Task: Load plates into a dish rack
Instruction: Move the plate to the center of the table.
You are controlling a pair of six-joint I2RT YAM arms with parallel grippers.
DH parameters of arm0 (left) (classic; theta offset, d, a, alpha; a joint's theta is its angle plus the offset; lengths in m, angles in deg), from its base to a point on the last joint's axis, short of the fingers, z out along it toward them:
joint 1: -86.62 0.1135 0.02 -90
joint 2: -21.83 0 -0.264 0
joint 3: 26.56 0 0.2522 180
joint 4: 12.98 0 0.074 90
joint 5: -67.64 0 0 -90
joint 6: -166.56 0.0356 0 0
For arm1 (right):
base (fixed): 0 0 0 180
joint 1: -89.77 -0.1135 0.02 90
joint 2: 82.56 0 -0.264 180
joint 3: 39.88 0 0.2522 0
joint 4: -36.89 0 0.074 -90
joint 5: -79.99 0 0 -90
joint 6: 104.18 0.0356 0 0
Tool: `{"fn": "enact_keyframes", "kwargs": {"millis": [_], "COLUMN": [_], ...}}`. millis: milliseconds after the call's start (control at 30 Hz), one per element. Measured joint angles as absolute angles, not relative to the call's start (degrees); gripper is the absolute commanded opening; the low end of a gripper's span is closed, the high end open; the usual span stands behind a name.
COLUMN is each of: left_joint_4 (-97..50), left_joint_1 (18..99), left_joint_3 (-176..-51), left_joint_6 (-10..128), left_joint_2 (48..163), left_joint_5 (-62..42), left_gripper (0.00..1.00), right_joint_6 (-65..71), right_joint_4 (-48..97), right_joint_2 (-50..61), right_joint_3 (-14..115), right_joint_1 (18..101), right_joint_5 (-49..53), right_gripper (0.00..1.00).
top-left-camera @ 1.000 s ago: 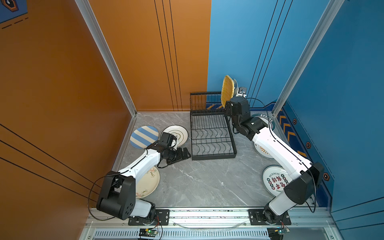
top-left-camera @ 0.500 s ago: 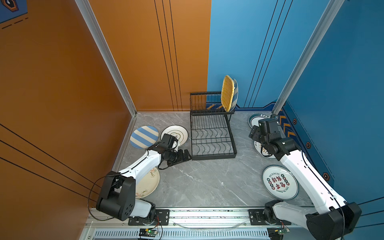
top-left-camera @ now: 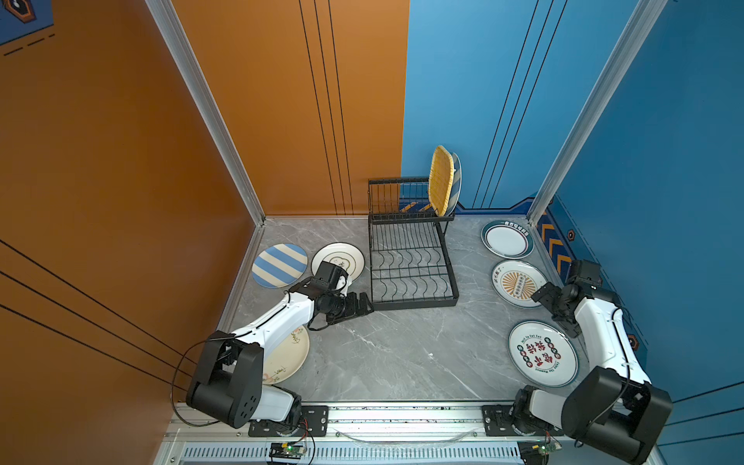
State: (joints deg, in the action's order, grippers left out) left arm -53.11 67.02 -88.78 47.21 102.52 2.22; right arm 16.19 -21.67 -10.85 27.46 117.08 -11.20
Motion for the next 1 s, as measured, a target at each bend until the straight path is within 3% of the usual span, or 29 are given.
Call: {"fn": "enact_keyframes", "kwargs": {"millis": [167,567,1000], "left_joint_4": [-53.1,-53.1,-53.0], "left_joint_1": [66.8,66.7,66.7], "left_joint_3": [-88.8,-88.7,-88.7], "left_joint_6": [47.2,47.2,47.7], "left_joint_2": [102.5,102.5,102.5], "left_joint_5": [2.3,2.5,3.0], "left_gripper": [0.98,0.98,0.98], "right_joint_6": [14.0,10.1,9.7], "right_joint_4": [-20.6,-19.2,-16.2], "right_joint_2": [-5.8,-2.5,1.2], "right_joint_3": [26.0,24.9,24.8], "right_joint_1": [125.8,134.2,136.8], "right_joint_5": [-8.3,-7.0,-7.2], "right_gripper": [1.0,1.0,1.0]}}
